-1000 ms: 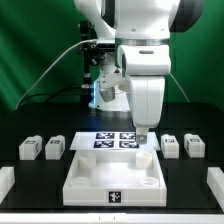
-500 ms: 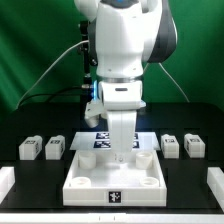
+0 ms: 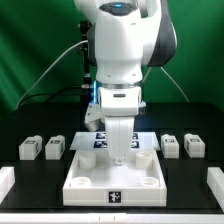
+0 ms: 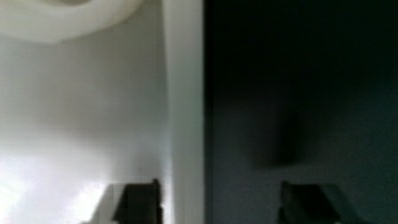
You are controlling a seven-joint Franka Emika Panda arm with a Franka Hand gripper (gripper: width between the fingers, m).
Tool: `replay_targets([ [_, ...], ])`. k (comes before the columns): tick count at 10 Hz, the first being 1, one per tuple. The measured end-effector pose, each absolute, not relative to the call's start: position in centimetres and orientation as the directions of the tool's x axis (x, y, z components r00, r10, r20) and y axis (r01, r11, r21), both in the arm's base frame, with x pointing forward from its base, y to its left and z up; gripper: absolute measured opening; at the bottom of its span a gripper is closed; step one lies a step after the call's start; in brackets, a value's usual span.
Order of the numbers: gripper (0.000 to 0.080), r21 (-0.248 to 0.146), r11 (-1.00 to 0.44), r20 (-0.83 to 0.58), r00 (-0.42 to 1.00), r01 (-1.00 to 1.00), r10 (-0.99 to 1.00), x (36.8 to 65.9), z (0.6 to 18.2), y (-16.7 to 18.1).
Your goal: Assemble one leg
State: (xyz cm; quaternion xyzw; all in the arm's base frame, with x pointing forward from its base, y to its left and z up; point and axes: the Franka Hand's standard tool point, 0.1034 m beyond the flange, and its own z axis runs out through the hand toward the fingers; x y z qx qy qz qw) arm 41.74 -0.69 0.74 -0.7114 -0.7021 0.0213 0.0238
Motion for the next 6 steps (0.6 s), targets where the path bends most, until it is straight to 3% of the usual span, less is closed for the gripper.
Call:
replay_targets([
  [1,0.0213,-0.064,-0.013,0.003,0.013,0.998,1.000,41.74,0.74,-0.69],
  [2,0.0083,-0.064,-0.013,0.003,0.013,0.998,1.000,41.74,0.74,-0.69],
  [6,0.0059,-0.052,-0.013,0.004,0.013,0.999,1.000,42.00,0.86,-0.67],
])
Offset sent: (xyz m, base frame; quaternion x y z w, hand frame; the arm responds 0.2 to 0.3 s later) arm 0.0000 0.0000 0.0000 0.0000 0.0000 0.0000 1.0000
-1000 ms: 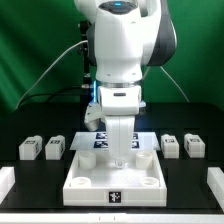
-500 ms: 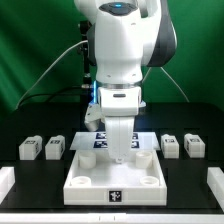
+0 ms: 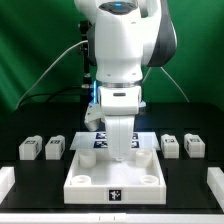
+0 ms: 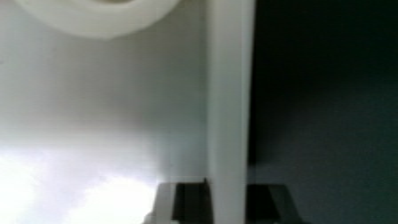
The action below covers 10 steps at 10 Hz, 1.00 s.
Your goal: Assemble one leg
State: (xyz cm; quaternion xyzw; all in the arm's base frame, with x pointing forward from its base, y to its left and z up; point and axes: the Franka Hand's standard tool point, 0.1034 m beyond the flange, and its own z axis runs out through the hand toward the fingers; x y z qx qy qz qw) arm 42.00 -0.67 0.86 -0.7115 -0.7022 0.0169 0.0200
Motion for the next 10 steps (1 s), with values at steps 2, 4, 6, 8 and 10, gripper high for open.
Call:
replay_targets([
  [2,0.0059,-0.052,-0.013,0.004,0.013,0.999,1.000,42.0,0.9,-0.7],
  [4,0.0060,-0.052,-0.013,0.004,0.013,0.999,1.000,42.0,0.9,-0.7],
  [6,0.0060,-0.053,-0.011,0.004,0.011,0.999,1.000,43.8,1.5,0.3],
  [8,0.0060,-0.031,0.003,0.018,-0.002,1.000,1.000,46.4,1.7,2.1],
  [10,0.0060,-0.026,-0.001,0.034,0.002,1.000,0.999,48.2,1.2,4.3],
])
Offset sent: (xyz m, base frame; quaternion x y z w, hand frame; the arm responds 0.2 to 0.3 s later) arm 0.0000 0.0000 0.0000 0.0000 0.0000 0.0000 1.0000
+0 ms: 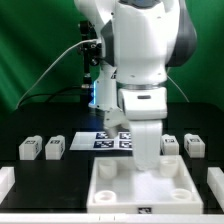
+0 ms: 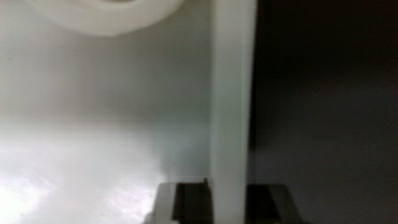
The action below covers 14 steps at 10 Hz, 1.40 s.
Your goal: Assemble one leg
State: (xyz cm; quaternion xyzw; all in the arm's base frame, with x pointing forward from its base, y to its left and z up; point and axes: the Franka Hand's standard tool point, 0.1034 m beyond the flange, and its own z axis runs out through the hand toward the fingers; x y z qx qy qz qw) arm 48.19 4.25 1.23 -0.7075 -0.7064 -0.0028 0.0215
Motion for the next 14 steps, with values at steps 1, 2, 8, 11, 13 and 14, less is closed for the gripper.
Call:
replay_targets([
  [1,0.0060,-0.022,-0.006,0.041,0.007,1.000,0.999,49.0,1.1,5.0],
  [2,0.0060,-0.018,-0.023,0.047,0.024,1.000,0.999,49.6,1.0,5.7],
  [8,0.0060,-0.024,-0.017,0.044,0.018,1.000,0.999,49.7,0.8,7.7],
  [11,0.0284,-0.025,-0.018,0.044,0.019,1.000,0.999,49.6,0.7,7.6],
  [13,0.0420,-0.026,-0.019,0.044,0.020,0.999,0.999,49.6,0.7,7.6],
  [14,0.0585,-0.026,-0.019,0.044,0.021,0.999,0.999,49.6,0.7,7.6],
])
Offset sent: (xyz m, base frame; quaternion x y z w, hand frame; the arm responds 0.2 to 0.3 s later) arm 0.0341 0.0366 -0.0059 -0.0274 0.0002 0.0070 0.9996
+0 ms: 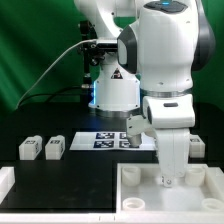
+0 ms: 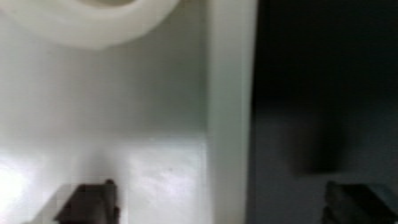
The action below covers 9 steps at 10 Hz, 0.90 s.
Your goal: Assemble one leg
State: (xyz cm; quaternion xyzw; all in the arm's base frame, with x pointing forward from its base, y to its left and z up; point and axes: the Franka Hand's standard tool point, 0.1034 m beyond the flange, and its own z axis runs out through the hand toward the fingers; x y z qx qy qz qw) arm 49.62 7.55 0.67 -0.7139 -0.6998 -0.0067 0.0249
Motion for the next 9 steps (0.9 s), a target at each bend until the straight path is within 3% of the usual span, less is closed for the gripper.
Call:
replay_targets([
  [1,0.0631,-0.026,-0.020,0.044,0.021,0.999,0.999,49.62,0.66,7.53],
  [3,0.0646,-0.027,-0.021,0.044,0.022,0.999,0.999,49.61,0.65,7.50],
  [9,0.0649,-0.026,-0.022,0.044,0.023,0.999,0.999,49.63,0.65,7.42],
])
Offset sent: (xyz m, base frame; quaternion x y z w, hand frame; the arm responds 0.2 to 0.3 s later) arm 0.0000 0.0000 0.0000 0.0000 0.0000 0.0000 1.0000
